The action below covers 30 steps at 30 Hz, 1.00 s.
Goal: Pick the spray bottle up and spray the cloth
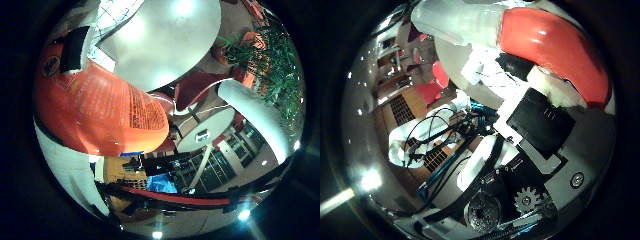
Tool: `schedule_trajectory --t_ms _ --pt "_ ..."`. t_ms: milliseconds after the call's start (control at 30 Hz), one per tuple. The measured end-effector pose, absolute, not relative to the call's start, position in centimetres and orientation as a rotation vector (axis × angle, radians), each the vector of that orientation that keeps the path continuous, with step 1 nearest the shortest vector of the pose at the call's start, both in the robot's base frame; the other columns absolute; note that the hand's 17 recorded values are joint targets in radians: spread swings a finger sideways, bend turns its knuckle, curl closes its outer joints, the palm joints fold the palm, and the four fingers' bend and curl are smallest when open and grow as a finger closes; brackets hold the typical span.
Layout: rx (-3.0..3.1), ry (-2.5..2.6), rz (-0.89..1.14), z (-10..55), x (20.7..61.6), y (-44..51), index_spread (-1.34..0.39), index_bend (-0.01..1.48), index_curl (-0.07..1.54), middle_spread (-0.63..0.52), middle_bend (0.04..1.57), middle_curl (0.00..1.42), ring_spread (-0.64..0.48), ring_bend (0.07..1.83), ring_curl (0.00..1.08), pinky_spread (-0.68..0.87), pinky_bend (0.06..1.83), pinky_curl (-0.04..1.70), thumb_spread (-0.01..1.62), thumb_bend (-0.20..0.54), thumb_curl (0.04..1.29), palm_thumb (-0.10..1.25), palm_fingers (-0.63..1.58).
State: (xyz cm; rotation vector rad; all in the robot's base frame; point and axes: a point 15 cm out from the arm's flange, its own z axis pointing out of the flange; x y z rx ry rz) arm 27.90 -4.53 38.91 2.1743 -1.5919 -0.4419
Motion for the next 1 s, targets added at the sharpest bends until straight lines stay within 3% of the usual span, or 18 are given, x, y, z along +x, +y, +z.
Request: schedule_trajectory --t_ms 300,1000 --pt "2.041 -1.493 -0.309 37.6 30.0 -4.2 -0.19 1.16 0.69 -0.07 1.37 0.58 -0.15 1.47 0.57 -0.21 1.02 1.28 0.93 -0.016 0.77 1.01 1.20" --pt "1.995 -1.452 -0.289 33.7 32.3 -1.0 -0.19 1.16 0.70 -0.07 1.37 0.58 -0.15 1.47 0.57 -0.23 1.01 1.30 0.94 -0.015 0.77 1.01 1.21"
